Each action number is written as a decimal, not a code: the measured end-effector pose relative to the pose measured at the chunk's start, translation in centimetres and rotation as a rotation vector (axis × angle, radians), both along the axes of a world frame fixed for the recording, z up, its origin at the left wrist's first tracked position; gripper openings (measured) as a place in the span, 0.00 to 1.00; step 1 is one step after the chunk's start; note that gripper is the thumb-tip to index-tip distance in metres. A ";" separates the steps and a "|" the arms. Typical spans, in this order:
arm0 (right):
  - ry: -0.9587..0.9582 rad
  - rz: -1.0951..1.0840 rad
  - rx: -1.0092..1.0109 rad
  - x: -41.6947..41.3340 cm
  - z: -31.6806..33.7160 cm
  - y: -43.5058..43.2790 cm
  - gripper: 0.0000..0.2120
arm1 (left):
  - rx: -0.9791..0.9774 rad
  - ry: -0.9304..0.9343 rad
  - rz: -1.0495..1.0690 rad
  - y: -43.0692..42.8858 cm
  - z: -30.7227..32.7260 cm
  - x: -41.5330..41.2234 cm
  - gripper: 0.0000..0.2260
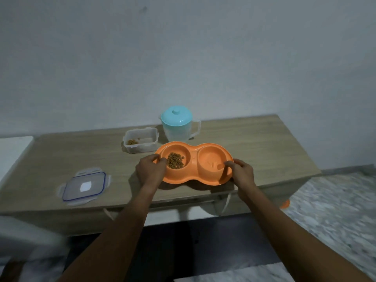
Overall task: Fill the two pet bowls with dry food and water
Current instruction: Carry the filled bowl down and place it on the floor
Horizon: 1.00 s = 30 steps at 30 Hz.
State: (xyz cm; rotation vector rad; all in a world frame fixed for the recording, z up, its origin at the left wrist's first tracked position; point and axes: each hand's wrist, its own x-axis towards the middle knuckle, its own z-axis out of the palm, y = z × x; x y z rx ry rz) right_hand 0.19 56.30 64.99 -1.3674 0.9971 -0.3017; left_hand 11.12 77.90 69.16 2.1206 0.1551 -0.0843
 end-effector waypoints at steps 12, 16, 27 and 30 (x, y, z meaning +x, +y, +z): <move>-0.137 -0.135 -0.167 -17.3 6.8 -19.3 0.06 | -0.141 -0.054 -0.187 -19.9 4.0 -13.2 0.18; -0.142 -0.219 -0.177 -23.6 8.0 -25.0 0.11 | -0.179 -0.053 -0.257 -26.6 4.6 -17.9 0.18; -0.133 -0.444 -0.188 -36.4 9.2 -38.5 0.12 | -0.233 -0.023 -0.493 -43.1 4.6 -27.2 0.19; -0.110 -0.493 -0.181 -38.5 8.2 -42.8 0.18 | -0.235 0.012 -0.541 -47.9 3.4 -28.6 0.19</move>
